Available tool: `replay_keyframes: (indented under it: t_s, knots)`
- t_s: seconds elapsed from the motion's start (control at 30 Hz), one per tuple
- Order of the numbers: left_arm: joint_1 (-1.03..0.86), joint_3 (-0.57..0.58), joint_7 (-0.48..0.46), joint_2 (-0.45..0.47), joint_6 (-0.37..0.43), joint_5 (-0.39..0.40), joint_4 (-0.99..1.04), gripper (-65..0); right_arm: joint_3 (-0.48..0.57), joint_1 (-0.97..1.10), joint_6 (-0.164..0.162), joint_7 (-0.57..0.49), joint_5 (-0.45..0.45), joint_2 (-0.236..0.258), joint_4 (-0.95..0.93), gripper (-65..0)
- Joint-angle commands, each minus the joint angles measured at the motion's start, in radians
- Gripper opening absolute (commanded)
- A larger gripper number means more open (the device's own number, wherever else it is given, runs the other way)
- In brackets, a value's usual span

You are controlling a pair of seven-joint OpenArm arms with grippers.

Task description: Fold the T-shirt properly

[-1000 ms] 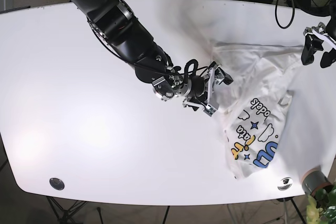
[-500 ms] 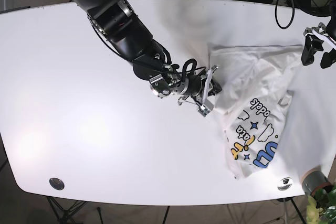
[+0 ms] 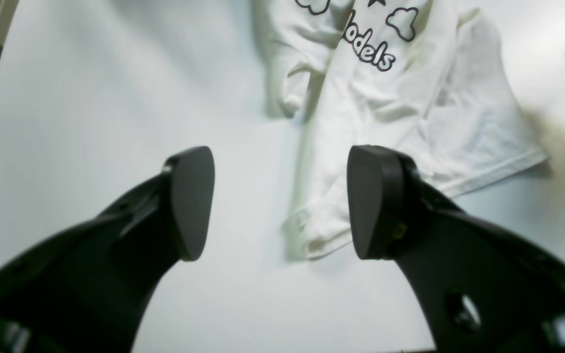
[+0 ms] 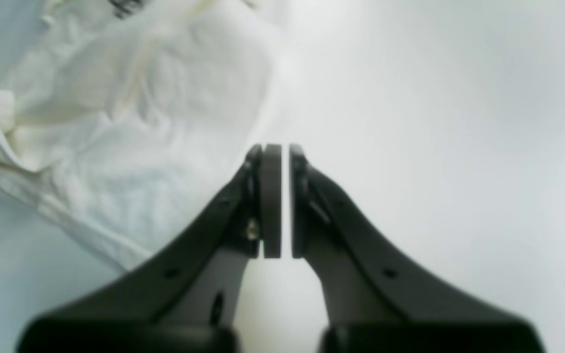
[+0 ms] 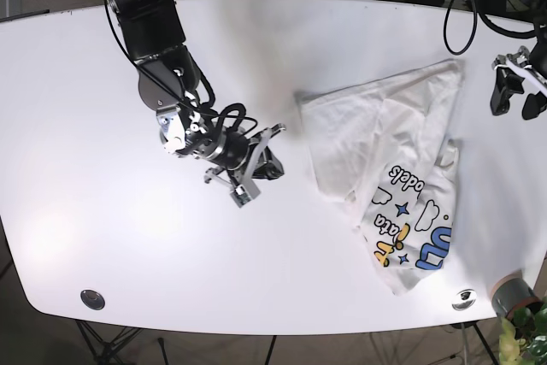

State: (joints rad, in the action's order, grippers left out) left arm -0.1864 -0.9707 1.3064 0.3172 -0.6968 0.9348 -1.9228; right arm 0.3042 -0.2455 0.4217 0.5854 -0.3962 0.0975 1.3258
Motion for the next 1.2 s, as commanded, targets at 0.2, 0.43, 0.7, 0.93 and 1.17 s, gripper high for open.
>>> replay_keyframes:
  t_s: [0.2,0.43,0.7,0.93,1.17]
  knots:
    - [0.064,0.166,-0.027,0.013,-0.001,-0.115,-0.016,-25.3,-0.109,0.091,0.019,0.014,-0.02,0.057,0.191,-62.3]
    - [0.081,0.172,-0.026,0.018,-0.001,-0.144,-0.016,-25.3,-0.109,0.047,0.012,0.021,-0.013,0.005,0.134,-43.0]
    - [0.083,0.138,-0.027,0.029,-0.001,-0.144,-0.016,-25.3,-0.038,-0.102,0.012,0.046,-0.011,-0.074,-0.09,-12.4]
    - [0.077,0.137,-0.027,0.032,-0.001,-0.144,-0.016,-25.3,0.017,-0.219,0.012,-0.018,-0.011,-0.135,-0.317,-11.1]
    - [0.077,0.1,-0.024,0.03,-0.001,-0.144,-0.016,-25.3,0.02,-0.288,0.021,-0.121,-0.011,-0.19,-0.546,-10.9]
